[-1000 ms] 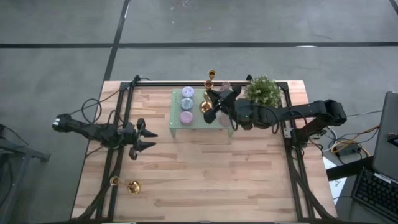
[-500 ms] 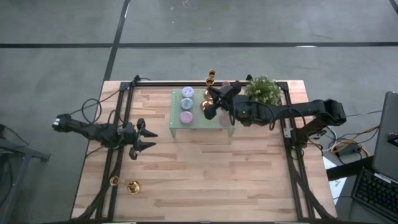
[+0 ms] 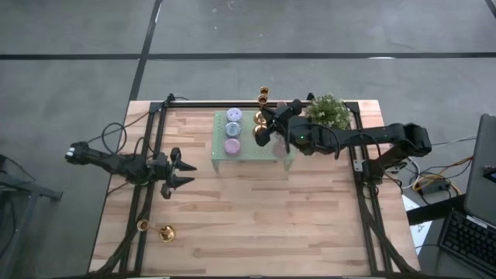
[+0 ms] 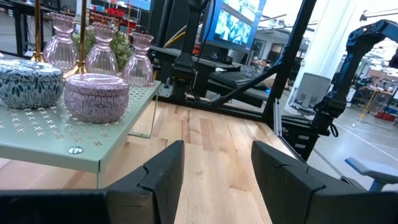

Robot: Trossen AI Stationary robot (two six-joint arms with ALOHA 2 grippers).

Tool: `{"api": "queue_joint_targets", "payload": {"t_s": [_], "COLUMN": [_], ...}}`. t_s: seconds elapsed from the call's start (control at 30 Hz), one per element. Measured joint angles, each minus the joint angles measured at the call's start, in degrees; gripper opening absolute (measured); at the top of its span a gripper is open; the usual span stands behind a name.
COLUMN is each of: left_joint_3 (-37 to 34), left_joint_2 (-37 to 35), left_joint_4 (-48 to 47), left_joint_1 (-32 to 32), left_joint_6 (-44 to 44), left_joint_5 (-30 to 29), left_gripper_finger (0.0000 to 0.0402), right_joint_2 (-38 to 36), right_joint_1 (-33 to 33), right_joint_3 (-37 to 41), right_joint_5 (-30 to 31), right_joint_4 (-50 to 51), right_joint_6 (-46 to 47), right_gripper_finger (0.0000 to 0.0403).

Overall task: Pick & Place candle stick holders
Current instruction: Put the top gold candle holder on the shelf aligned with the other gold candle holder

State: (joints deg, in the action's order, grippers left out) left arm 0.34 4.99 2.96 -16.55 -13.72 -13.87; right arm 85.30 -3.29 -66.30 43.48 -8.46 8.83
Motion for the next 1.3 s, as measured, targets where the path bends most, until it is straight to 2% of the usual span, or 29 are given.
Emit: {"api": "queue_joint_targets", "payload": {"t_s": [0.7, 0.97, 1.17, 1.3], "left_joint_3": [0.00, 0.00, 0.00, 0.00], "left_joint_2": [0.00, 0.00, 0.00, 0.00], "left_joint_4": [0.00, 0.01, 0.02, 0.00], "left_joint_1": [0.01, 0.01, -0.01, 0.01], "left_joint_6": [0.00, -0.01, 0.00, 0.00], "left_joint_5": [0.00, 0.00, 0.00, 0.00], "left_gripper_finger": [0.0193, 0.0193, 0.0193, 0.0193], "right_joint_2": [-0.04, -0.04, -0.07, -0.18], "right_joint_1": [-0.40, -0.38, -0.30, 0.26], "right_joint_3": [-0.02, -0.02, -0.02, -0.02], "right_joint_5": [0.02, -0.29, -5.82, -6.09], "right_joint_4": [0.95, 1.02, 1.02, 1.52], "right_joint_6": [0.68, 0.67, 0.64, 0.65], "right_gripper_finger": [0.0014, 0.0071, 0.0105, 0.0119]}}
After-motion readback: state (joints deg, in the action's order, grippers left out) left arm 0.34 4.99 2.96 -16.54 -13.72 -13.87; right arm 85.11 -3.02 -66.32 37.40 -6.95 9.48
